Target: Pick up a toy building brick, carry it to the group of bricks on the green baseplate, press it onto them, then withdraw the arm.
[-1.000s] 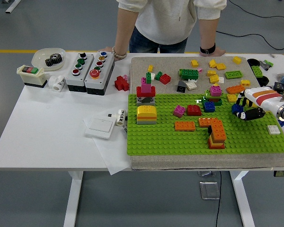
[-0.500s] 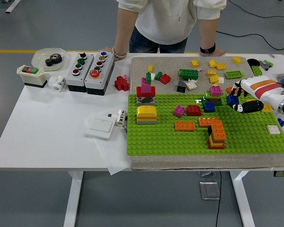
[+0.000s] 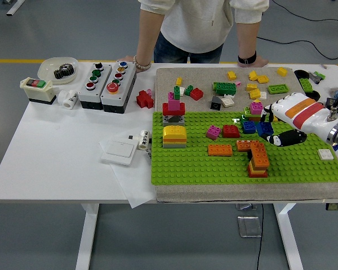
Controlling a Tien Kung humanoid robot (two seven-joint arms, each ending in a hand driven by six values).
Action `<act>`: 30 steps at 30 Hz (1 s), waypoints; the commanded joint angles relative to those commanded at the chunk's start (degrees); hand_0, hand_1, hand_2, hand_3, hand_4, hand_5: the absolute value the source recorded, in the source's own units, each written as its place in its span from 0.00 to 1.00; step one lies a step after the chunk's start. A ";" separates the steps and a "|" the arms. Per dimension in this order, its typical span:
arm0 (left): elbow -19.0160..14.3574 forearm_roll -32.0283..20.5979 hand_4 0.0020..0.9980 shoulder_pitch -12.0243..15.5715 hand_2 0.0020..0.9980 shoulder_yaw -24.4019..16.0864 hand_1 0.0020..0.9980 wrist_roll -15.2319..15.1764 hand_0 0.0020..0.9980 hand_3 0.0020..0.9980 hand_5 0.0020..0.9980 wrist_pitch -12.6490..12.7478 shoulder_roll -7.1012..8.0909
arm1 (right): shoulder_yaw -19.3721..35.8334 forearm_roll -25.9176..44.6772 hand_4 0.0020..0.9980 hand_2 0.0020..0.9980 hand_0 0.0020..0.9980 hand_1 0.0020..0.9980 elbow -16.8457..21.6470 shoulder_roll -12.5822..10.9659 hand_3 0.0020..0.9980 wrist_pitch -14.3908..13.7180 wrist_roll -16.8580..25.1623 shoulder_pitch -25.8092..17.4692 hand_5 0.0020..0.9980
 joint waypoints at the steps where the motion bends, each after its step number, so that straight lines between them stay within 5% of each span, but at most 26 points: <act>1: 0.01 -0.03 0.62 0.00 0.53 0.02 0.49 0.00 0.43 0.60 0.76 0.01 0.01 | -0.04 -0.42 0.65 0.51 0.32 0.44 0.51 -0.13 0.52 0.20 -0.15 -0.23 0.41; 30: -0.03 -0.07 0.62 -0.18 0.52 0.17 0.48 0.10 0.43 0.60 0.76 0.26 0.05 | -1.42 -3.35 0.69 0.51 0.32 0.45 4.82 -1.14 0.53 1.97 -1.51 -2.18 0.43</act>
